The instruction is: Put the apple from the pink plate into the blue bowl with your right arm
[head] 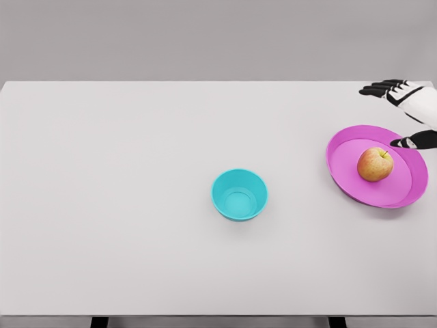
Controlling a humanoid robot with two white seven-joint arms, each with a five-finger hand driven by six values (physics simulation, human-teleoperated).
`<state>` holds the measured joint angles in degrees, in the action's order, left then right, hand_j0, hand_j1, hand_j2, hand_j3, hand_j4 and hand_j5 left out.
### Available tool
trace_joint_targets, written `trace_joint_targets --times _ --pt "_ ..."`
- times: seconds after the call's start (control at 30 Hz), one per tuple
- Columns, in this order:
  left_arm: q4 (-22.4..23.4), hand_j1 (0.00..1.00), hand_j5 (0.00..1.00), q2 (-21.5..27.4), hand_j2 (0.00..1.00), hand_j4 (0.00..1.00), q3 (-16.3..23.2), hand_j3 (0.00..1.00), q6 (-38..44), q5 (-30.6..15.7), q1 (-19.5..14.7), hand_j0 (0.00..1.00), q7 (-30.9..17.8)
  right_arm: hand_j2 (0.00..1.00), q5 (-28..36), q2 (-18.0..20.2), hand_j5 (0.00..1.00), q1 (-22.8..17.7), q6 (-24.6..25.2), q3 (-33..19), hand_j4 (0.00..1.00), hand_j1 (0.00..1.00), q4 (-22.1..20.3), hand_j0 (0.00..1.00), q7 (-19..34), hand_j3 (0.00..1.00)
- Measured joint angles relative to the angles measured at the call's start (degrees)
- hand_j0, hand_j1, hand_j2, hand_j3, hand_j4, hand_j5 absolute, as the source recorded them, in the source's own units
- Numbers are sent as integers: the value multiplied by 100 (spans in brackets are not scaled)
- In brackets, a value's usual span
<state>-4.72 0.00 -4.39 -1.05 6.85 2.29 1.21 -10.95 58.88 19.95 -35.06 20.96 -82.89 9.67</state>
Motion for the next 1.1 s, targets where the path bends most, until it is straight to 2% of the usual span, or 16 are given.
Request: trace_joint_targets --times 0.23,0.27,0.47,0.57,0.67,0.73,0.77,0.9,1.1 --pt "2 100 100 0 100 100 0 100 0 0 0 100 1 100 14 79 100 -79 0 4 100 100 32 100 4 100" --pt "2 100 100 0 100 100 0 100 0 0 0 100 1 100 15 117 100 -44 1 19 100 100 28 100 141 100" --pt "0 100 100 0 100 100 0 100 0 0 0 100 1 100 37 223 100 18 -5 -215 100 100 51 100 1927 100" --pt "-1 100 100 0 100 100 0 100 0 0 0 100 2 100 53 195 100 79 -7 -266 100 100 111 100 2312 100" --pt "-2 100 100 0 100 100 0 100 0 0 0 100 2 100 41 117 100 228 -6 -217 100 100 325 100 2453 100" --pt "-1 100 100 0 100 100 1 100 0 -1 0 100 2 100 40 28 100 977 1 129 100 100 516 100 2492 100" --pt "2 100 100 0 100 100 0 100 0 0 0 100 0 100 36 -51 100 1133 3 370 100 100 635 100 2503 100" --pt "0 100 100 0 100 100 0 100 0 0 0 100 0 100 -3 -220 100 1187 -9 918 100 100 909 100 2528 100" --pt "-1 100 100 0 100 100 0 100 0 0 0 100 1 100 -73 -344 100 1248 -9 1099 100 100 1198 100 2534 100"
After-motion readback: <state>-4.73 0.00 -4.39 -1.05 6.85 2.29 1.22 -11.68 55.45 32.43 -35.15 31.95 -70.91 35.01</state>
